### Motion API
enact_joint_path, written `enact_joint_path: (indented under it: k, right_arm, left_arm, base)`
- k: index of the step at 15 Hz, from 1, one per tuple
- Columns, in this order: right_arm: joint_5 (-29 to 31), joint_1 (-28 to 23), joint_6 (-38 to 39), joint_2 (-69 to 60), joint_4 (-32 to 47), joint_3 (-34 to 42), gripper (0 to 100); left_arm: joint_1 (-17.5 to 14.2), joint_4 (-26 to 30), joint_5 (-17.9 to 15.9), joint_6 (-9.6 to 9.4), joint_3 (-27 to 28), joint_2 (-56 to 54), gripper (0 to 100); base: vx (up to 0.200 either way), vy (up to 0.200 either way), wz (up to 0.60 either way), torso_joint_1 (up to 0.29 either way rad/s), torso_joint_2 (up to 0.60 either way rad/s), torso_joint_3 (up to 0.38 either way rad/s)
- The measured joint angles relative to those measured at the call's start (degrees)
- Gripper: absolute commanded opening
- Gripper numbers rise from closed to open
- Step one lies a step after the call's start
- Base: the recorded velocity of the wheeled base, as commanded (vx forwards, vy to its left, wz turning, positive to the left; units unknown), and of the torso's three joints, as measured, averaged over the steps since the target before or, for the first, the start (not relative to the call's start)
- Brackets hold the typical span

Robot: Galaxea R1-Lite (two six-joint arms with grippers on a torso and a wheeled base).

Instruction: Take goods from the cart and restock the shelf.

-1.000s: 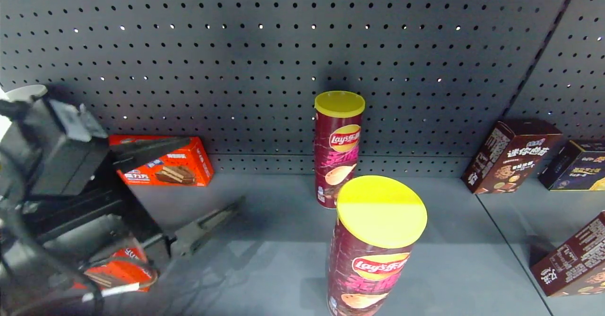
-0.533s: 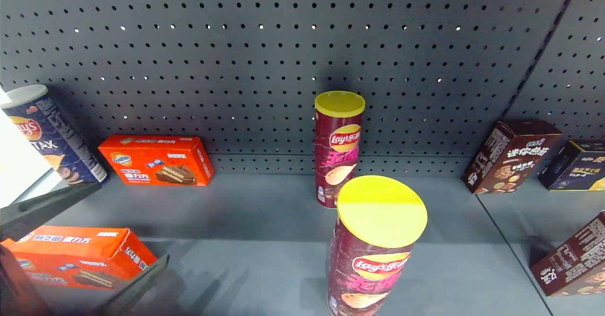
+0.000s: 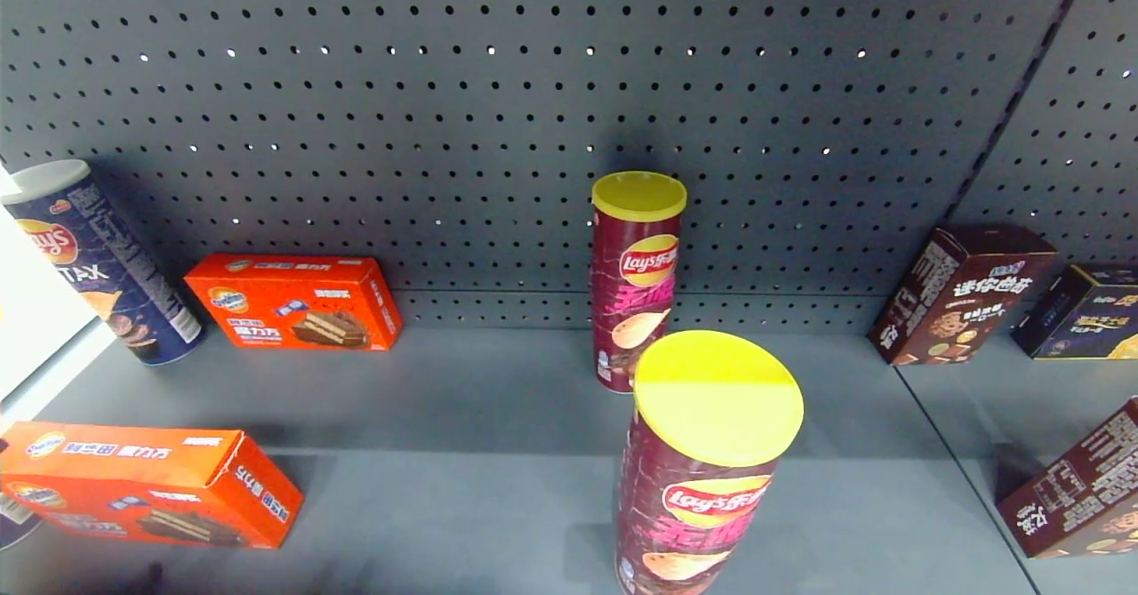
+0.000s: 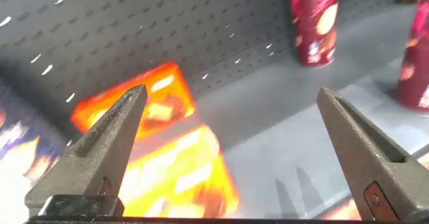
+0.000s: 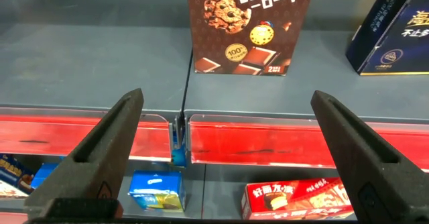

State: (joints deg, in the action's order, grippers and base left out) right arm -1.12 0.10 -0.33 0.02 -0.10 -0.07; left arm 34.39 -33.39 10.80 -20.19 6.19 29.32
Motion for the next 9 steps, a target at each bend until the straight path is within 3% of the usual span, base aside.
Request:
enact_joint_path:
  k: [2,5,7,9]
  right_arm:
    - [0.0,0.0,0.0,0.0,0.0,0.0,100]
    - [0.0,0.0,0.0,0.0,0.0,0.0,100]
    - [0.0,0.0,0.0,0.0,0.0,0.0,100]
    - [0.0,0.0,0.0,0.0,0.0,0.0,100]
  left_arm:
    - [-1.4,8.2,0.9,0.13,-2.2,-7.3,100]
    - [-5.2,28.6,2.2,1.72,-3.9,-20.4,100]
    - [-7.3,30.7,4.0,5.03,-5.2,-25.4,100]
    - [-8.4,30.5,6.1,10.12,-5.9,-27.8,100]
  base:
    - [0.000,0.000,0.00,0.000,0.00,0.000]
    - [0.000,0.000,0.00,0.000,0.00,0.000]
    - [0.000,0.000,0.00,0.000,0.00,0.000]
    - [0.000,0.000,0.00,0.000,0.00,0.000]
